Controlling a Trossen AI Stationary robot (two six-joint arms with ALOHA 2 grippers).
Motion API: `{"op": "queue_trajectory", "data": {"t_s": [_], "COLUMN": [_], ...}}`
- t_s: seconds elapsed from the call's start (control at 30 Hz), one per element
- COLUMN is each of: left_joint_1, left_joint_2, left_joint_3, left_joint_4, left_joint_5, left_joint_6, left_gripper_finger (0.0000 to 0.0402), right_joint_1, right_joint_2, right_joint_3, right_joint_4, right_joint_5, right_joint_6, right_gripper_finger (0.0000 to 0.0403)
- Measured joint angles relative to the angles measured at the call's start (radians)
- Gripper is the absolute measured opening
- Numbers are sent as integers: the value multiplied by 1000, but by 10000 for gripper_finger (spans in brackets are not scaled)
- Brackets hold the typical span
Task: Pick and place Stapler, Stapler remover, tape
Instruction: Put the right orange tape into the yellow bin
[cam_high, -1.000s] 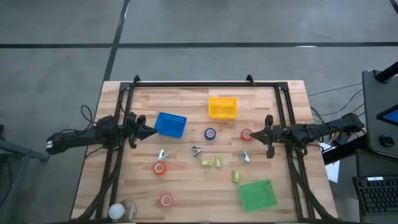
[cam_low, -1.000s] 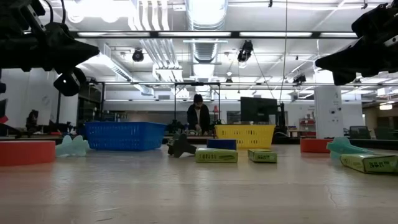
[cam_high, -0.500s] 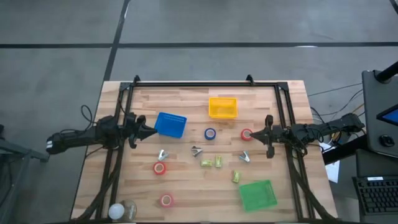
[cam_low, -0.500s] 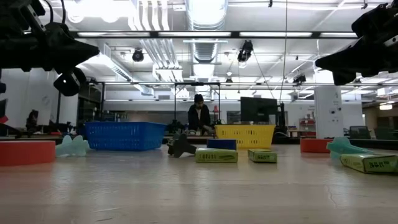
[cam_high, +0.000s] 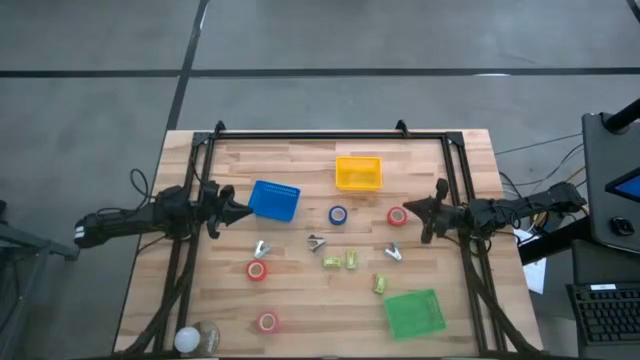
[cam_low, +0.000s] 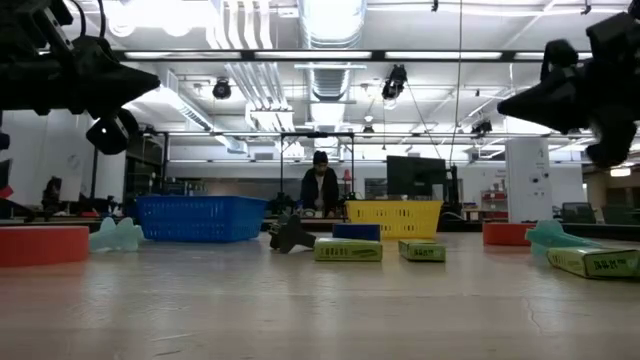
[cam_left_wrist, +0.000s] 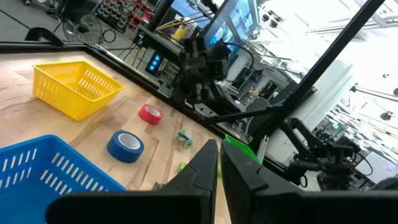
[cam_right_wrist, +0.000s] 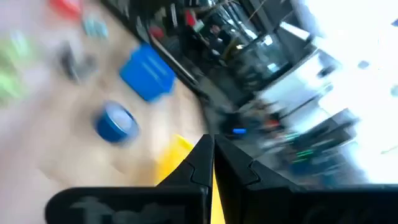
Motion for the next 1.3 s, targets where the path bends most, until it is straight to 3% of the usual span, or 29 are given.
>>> {"op": "queue_trajectory", "data": {"t_s": [0.1, 0.2, 0.37, 0.6, 0.73, 0.87, 0.93, 1.03, 1.17, 1.3], "left_joint_1": [0, 0, 0, 0, 0, 0, 0, 0, 0, 0], "left_joint_2": [0, 0, 0, 0, 0, 0, 0, 0, 0, 0], "left_joint_3": [0, 0, 0, 0, 0, 0, 0, 0, 0, 0], "left_joint_4": [0, 0, 0, 0, 0, 0, 0, 0, 0, 0], "left_joint_5": [0, 0, 0, 0, 0, 0, 0, 0, 0, 0], "left_joint_6": [0, 0, 0, 0, 0, 0, 0, 0, 0, 0], "left_gripper_finger": [23, 23, 23, 23, 23, 23, 23, 23, 23, 23], "right_joint_1": [1, 1, 1, 1, 1, 0, 0, 0, 1, 1], "right_joint_2": [1, 3, 9, 11, 10, 10, 10, 12, 26, 70], "right_joint_3": [0, 0, 1, 1, 0, 0, 0, 0, 0, 17], "right_joint_4": [0, 42, 289, 330, 336, 366, 372, 380, 378, 383], "right_joint_5": [28, 54, 154, 152, 151, 172, 170, 115, 78, -126], "right_joint_6": [-208, -227, 145, 604, 740, 736, 844, 1082, 1228, 1308], "right_gripper_finger": [8, 8, 8, 8, 8, 8, 8, 8, 8, 8]}}
